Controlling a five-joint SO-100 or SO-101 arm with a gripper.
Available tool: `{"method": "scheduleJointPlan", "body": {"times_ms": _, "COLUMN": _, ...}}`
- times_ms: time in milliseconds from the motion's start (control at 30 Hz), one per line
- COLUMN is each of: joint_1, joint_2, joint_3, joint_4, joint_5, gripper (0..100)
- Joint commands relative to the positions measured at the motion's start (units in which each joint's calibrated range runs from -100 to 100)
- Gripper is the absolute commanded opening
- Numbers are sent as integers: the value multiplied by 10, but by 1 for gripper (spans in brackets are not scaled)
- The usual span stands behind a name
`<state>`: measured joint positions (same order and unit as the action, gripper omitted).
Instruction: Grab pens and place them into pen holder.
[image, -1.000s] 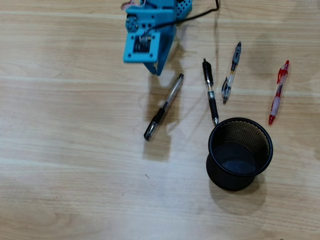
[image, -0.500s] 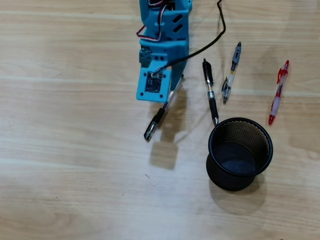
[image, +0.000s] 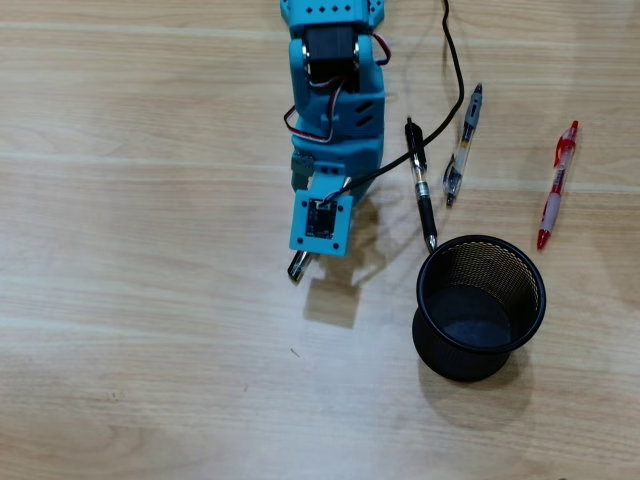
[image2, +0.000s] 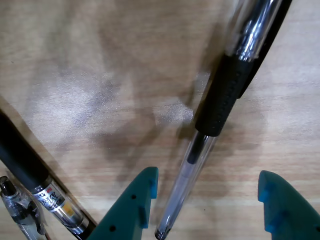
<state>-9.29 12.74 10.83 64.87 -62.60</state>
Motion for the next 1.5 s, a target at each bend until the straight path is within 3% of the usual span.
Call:
{"method": "scheduleJointPlan", "body": {"times_ms": 0, "joint_1": -1, "joint_2": 18, "joint_3": -21, "joint_4": 1, "joint_5": -2, "gripper": 23}}
{"method": "scheduleJointPlan", "body": {"times_ms": 733, "joint_1": -19, "joint_2": 45, "joint_3": -18, "joint_4": 1, "joint_5": -2, "gripper": 23}}
{"method": "scheduleJointPlan", "body": {"times_ms": 833, "joint_1": -19, "joint_2": 45, "joint_3": -17, "joint_4": 1, "joint_5": -2, "gripper": 17}}
{"method": "scheduleJointPlan", "body": {"times_ms": 967, "joint_1": -16, "joint_2": 44, "joint_3": -17, "joint_4": 1, "joint_5": -2, "gripper": 1}}
{"method": "scheduleJointPlan", "body": {"times_ms": 1233, "joint_1": -4, "joint_2": 16, "joint_3": -22, "joint_4": 5, "joint_5": -2, "gripper": 2}}
{"method": "scheduleJointPlan", "body": {"times_ms": 1467, "joint_1": 21, "joint_2": -152, "joint_3": -23, "joint_4": 3, "joint_5": 3, "gripper": 2}}
